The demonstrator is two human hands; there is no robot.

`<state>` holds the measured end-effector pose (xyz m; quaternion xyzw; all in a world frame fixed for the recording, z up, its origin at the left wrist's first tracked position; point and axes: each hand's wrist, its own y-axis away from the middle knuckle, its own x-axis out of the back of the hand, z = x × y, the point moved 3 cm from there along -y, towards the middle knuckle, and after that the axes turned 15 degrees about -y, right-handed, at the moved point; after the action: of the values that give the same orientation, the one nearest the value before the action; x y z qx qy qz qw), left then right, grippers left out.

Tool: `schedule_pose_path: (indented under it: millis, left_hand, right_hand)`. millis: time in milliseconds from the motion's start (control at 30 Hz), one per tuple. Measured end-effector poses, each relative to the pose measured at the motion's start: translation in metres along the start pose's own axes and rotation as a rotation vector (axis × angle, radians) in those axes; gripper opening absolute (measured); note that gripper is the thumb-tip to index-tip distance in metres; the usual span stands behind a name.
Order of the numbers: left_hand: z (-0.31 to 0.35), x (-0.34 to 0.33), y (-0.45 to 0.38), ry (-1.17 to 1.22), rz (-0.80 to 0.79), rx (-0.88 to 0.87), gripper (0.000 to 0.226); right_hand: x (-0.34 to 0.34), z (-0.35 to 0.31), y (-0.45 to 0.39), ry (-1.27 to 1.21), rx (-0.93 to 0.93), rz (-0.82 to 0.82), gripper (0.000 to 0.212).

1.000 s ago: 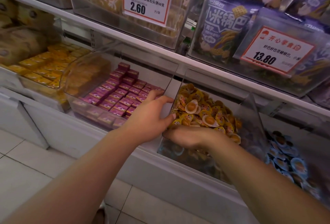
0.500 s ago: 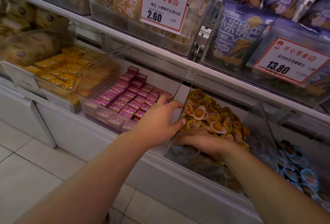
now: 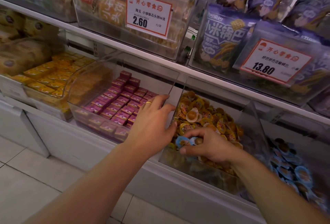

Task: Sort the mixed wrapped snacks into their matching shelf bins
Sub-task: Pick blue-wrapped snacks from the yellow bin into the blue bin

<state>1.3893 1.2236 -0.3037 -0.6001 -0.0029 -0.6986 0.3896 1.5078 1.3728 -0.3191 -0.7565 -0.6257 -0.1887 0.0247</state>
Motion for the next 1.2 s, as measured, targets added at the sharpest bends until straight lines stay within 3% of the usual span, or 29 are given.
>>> schedule_pose_path:
  millis: [133, 200, 300, 433, 500, 567, 700, 933, 1067, 1200]
  left_hand:
    - [0.023, 0.011, 0.002, 0.115, 0.256, -0.096, 0.024]
    - [0.040, 0.006, 0.004, 0.229, 0.275, -0.159, 0.023]
    - [0.063, -0.025, 0.005, 0.397, 0.067, -0.115, 0.030]
    - [0.087, -0.058, -0.010, 1.006, -0.446, 0.337, 0.039]
    - [0.094, -0.066, -0.019, 1.203, -0.556, 0.476, 0.039]
    - [0.097, -0.072, -0.021, 1.229, -0.596, 0.516, 0.041]
    - [0.095, -0.078, -0.022, 1.270, -0.604, 0.641, 0.031]
    - [0.091, -0.084, -0.026, 1.325, -0.573, 0.680, 0.011]
    - [0.095, -0.088, -0.025, 1.271, -0.473, 0.713, 0.023]
    - [0.104, -0.084, -0.021, 1.330, -0.272, 0.783, 0.018]
  right_hand:
    - [0.021, 0.010, 0.004, -0.294, -0.041, 0.367, 0.028]
    - [0.035, 0.012, 0.007, -0.548, -0.039, 0.547, 0.033]
    - [0.054, 0.006, 0.017, -0.887, 0.028, 0.643, 0.025]
    - [0.054, 0.011, 0.031, -1.115, 0.009, 0.625, 0.034]
    - [0.045, 0.018, 0.035, -1.154, -0.002, 0.564, 0.027]
    - [0.039, 0.024, 0.038, -1.203, -0.018, 0.545, 0.025]
    - [0.041, 0.025, 0.036, -1.314, -0.031, 0.497, 0.030]
    - [0.043, 0.028, 0.039, -1.413, 0.011, 0.444, 0.031]
    - [0.042, 0.025, 0.041, -1.369, 0.039, 0.505, 0.031]
    - [0.039, 0.027, 0.040, -1.298, 0.109, 0.688, 0.029]
